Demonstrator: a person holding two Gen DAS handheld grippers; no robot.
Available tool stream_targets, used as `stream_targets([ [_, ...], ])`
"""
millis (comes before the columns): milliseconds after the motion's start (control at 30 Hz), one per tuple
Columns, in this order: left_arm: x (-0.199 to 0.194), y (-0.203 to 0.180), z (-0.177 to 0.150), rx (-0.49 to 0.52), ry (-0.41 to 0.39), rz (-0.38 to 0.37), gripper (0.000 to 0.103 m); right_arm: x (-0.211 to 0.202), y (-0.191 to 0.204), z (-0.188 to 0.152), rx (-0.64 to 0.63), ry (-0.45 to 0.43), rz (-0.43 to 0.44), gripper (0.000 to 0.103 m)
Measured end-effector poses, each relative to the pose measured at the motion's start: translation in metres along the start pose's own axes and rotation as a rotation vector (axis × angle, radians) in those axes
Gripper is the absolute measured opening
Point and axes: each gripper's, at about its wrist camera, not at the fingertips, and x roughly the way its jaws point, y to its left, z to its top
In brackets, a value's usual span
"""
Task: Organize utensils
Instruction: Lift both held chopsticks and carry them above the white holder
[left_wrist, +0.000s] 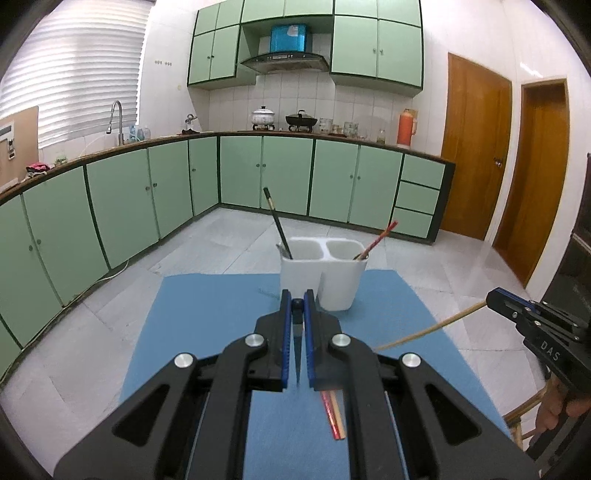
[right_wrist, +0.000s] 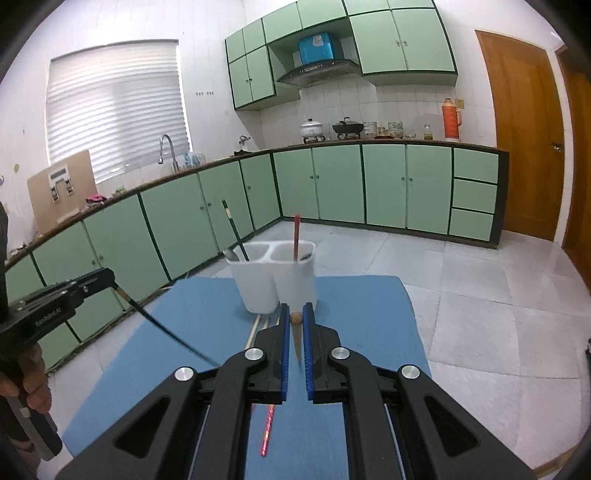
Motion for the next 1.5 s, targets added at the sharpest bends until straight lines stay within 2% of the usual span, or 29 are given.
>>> stream_targets([
  [233, 0.002, 0.005, 0.013, -0.030, -0.005, -0.045, 0.006, 0.003, 0.000, 0.019, -0.011, 0.001, 0.024, 0.007],
  [500, -0.002, 0.006, 0.024, -0.027, -0.045, -0.059, 0.006, 0.005, 0.004, 0.033, -0.041, -0.017, 0.050, 0.007],
  [700, -0.006, 0.002, 0.049, -0.023, -0.114, -0.066, 0.006, 0.006, 0.009, 0.059, -0.059, -0.061, 0.070, 0.007],
  [1100, 0.000, -0.014, 0.108, -0.042, -0.272, -0.040, 0.006, 0.013, 0.020, 0.126, -0.051, -0.226, 0.070, 0.007],
  [1233, 0.012, -0.021, 0.130, -0.049, -0.314, -0.032, 0.006, 0.023, 0.021, 0.144, -0.045, -0.263, 0.060, 0.007],
  [1500, 0.044, -0.028, 0.160, -0.064, -0.359, -0.031, 0.006, 0.058, 0.019, 0.172, -0.036, -0.283, 0.045, 0.007],
])
